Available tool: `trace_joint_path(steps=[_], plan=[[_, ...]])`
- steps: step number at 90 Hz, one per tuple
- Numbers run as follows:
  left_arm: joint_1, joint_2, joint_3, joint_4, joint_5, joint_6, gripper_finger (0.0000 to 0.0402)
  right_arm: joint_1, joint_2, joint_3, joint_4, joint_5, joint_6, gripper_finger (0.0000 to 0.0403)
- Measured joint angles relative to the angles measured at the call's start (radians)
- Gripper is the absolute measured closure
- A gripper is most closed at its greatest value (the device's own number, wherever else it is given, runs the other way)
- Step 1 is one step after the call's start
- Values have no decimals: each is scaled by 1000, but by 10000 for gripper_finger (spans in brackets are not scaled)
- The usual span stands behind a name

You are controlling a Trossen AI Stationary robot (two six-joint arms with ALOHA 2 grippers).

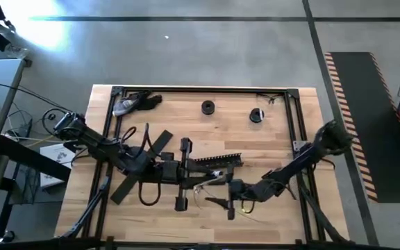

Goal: Ziptie cables
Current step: Put the zip-tied cables into the black cable duct

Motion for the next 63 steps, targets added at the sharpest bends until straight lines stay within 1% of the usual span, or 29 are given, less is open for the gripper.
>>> trace_joint_path(steps=[8,17,26,32,41,47,52,57,63], plan=[[0,0,0,-4,-11,0,391,8,44,71,-1,39,-130,177],[1,0,0,-16,-23,0,391,13,86,160,-58,135,-221,162],[0,0,0,-22,-27,-1,391,8,114,238,-149,225,-229,138],[0,0,0,-27,-28,-8,391,-3,127,284,-182,292,-194,123],[0,0,0,-32,-28,-8,391,-14,133,321,-248,359,-153,116],[0,0,0,-29,-31,-8,391,-21,133,329,-289,382,-127,124],[0,0,0,-27,-46,-7,391,-26,133,329,-304,389,-124,139],[-5,0,0,-27,-75,1,391,-33,133,329,-314,389,-118,162],[-13,1,0,-24,-112,20,391,-48,133,329,-340,387,-83,202]])
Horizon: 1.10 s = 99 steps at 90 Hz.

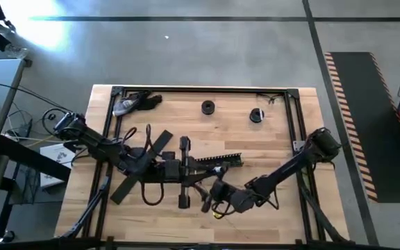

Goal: Ziptie cables
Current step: Put the zip-tied cables into the black cable duct

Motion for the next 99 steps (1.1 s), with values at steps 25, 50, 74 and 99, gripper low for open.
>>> trace_joint_path(steps=[25,50,74,99], plan=[[-44,0,0,3,-158,67,393,-66,-3,-1,-135,-85,63,388],[-105,0,-14,-101,-263,16,395,-54,-100,-1,-569,-21,134,401],[-142,0,-147,7,-440,-12,395,-68,-207,-1,-967,-77,265,403],[-115,1,-383,312,-514,16,396,-112,-232,0,-1237,-227,278,403]])
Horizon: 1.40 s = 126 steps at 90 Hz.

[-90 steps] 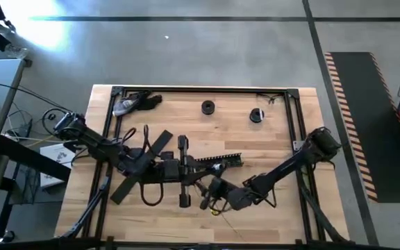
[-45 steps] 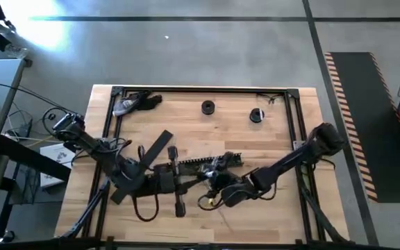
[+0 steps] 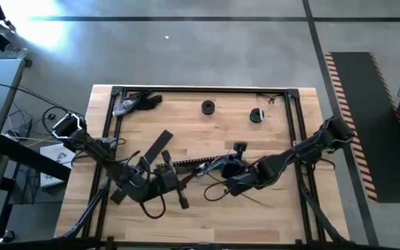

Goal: Ziptie cables
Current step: Put the zip-tied cables into the black cable duct

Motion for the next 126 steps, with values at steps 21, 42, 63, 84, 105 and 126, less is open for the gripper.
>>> trace_joint_path(steps=[21,42,63,84,105,126], plan=[[57,9,-225,376,81,-35,396,-30,0,2,-321,-71,121,403],[119,57,-308,485,123,-169,396,-34,0,2,-487,-131,155,403],[150,138,-306,674,222,-167,396,-36,0,46,-670,-193,188,403],[119,139,-305,721,146,-64,396,-53,0,79,-619,-235,158,403],[62,139,-316,707,50,-8,396,-83,7,25,-463,-248,109,403],[75,142,-332,692,73,-79,396,-81,6,5,-654,-217,180,403]])
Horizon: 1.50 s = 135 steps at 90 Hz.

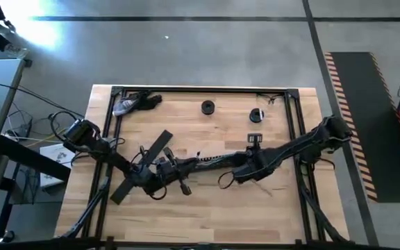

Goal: Ziptie cables
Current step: Put the zip-tied cables into the black cable duct

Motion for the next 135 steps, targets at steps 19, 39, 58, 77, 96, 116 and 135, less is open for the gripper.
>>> trace_joint_path(steps=[19,39,58,77,96,116,135], plan=[[10,-3,1,-30,6,-27,396,0,4,-21,67,-85,-44,403],[10,-2,1,-49,-4,-35,396,-7,-3,-29,-160,34,77,403],[13,-2,1,-37,13,-36,396,9,-14,-30,-150,-18,55,403],[10,-2,1,-27,17,-37,396,46,-97,-32,-88,-8,107,403],[9,-2,1,-28,19,-36,396,120,-298,-86,89,16,174,387],[10,-2,1,-34,24,-48,396,165,-383,-267,346,14,239,295],[11,-2,1,-35,26,-54,396,162,-381,-408,631,-14,158,213]])
